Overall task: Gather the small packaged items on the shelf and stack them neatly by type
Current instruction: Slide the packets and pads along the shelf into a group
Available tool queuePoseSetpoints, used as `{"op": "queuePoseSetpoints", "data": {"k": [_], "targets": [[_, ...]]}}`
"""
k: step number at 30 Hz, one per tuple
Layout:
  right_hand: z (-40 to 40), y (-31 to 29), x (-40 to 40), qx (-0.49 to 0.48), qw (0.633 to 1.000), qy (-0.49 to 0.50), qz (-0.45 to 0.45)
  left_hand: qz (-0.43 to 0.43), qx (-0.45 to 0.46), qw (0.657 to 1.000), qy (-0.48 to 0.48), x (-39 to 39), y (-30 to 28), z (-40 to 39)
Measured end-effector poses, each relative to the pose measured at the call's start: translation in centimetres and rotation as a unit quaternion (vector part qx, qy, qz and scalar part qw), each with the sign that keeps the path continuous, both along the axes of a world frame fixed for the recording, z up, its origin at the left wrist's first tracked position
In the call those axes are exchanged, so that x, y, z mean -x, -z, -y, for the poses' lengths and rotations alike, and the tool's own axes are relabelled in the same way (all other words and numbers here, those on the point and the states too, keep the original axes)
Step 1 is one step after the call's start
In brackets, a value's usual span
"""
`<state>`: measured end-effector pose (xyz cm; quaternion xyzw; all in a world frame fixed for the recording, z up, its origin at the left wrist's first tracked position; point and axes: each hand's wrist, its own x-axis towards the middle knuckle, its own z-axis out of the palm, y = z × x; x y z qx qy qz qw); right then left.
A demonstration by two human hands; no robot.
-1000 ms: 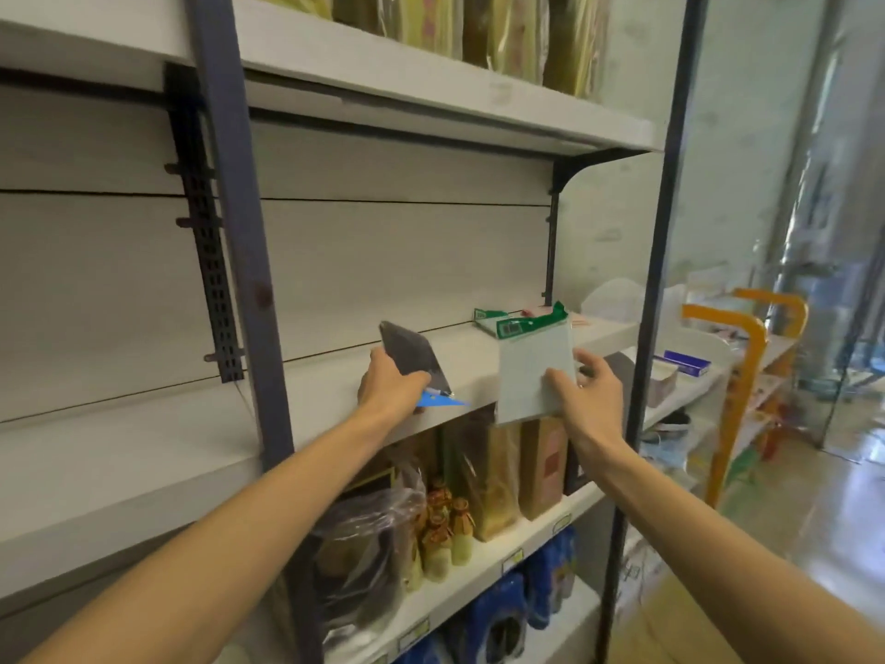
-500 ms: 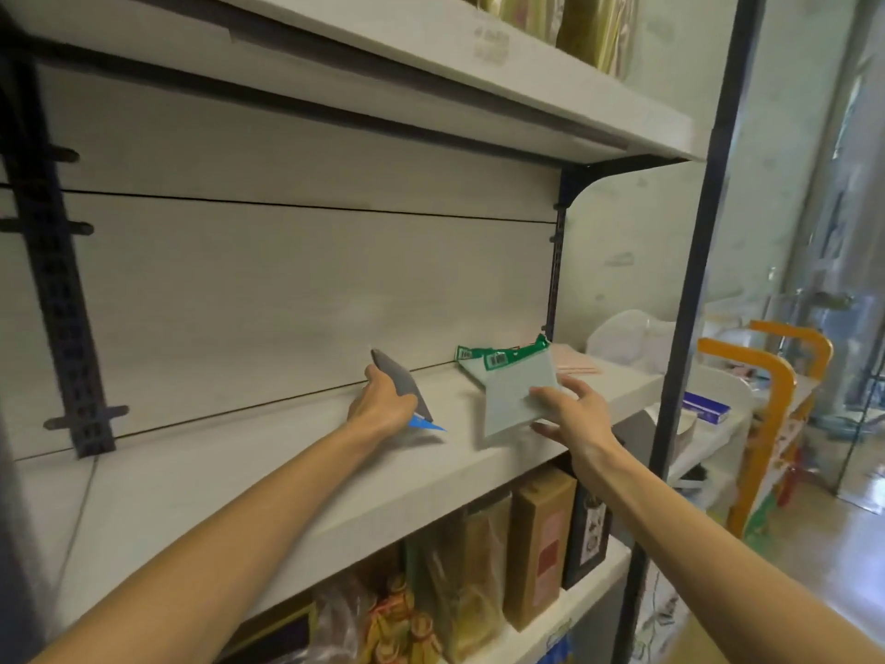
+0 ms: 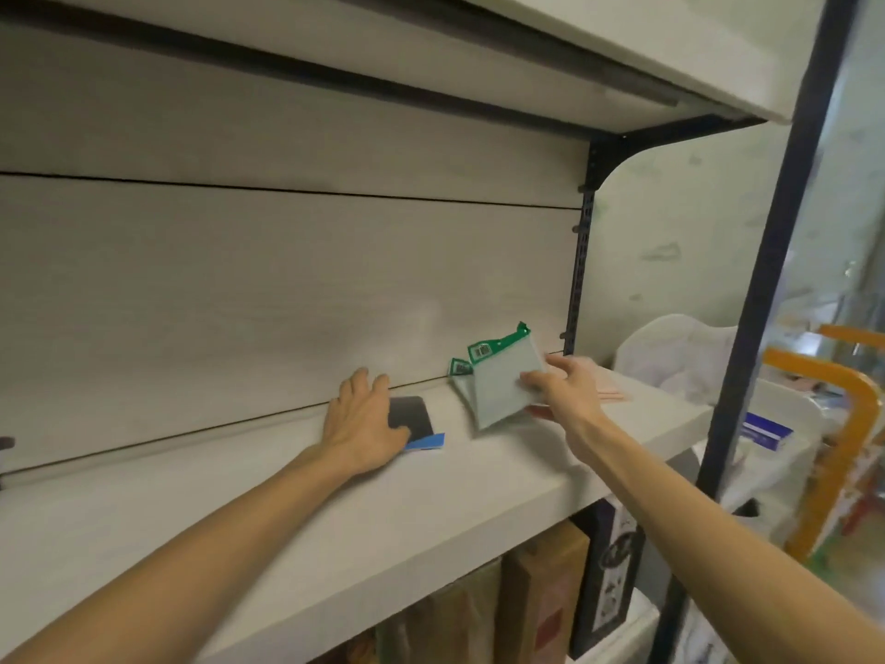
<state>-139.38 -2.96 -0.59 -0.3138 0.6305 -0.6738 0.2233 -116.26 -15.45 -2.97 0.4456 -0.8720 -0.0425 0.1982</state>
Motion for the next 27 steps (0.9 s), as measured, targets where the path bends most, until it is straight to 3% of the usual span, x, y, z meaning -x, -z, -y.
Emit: {"op": "queuePoseSetpoints", "data": {"k": [3,5,8,12,16,23,27], "targets": [[2.5,0.1,2.8,-0.028,0.999,-0.033,-0.012,0.037,0.025,0.998,0.053,2.0,-0.6,0.3],[3.3,1.0,4.4,-0.097,0.982,-0.016,-0.161,0.047,0.028,0.997,0.059,3.6,-0.7,0.5],[3.9,2.9,6.1,-0.158,0.902,0.014,-0.402,0.061,0.024,0.997,0.042,5.3,0.2,0.8],[5.7,3.3,6.7,-0.124,0.808,0.005,-0.575,0.034,0.049,0.998,0.003,6.1,2.3,0.8],[6.7,3.4,5.6,-0.147,0.797,-0.050,-0.584,0.036,0.053,0.998,-0.023,6.1,1.9,0.1],[6.1,2.4,3.1,-0.145,0.752,-0.052,-0.641,0.016,0.076,0.995,-0.068,3.1,0.7,-2.0],[5.6,1.3,-2.0,-0.091,0.768,-0.081,-0.629,0.056,0.119,0.985,-0.109,-2.2,-0.4,-4.6]]}}
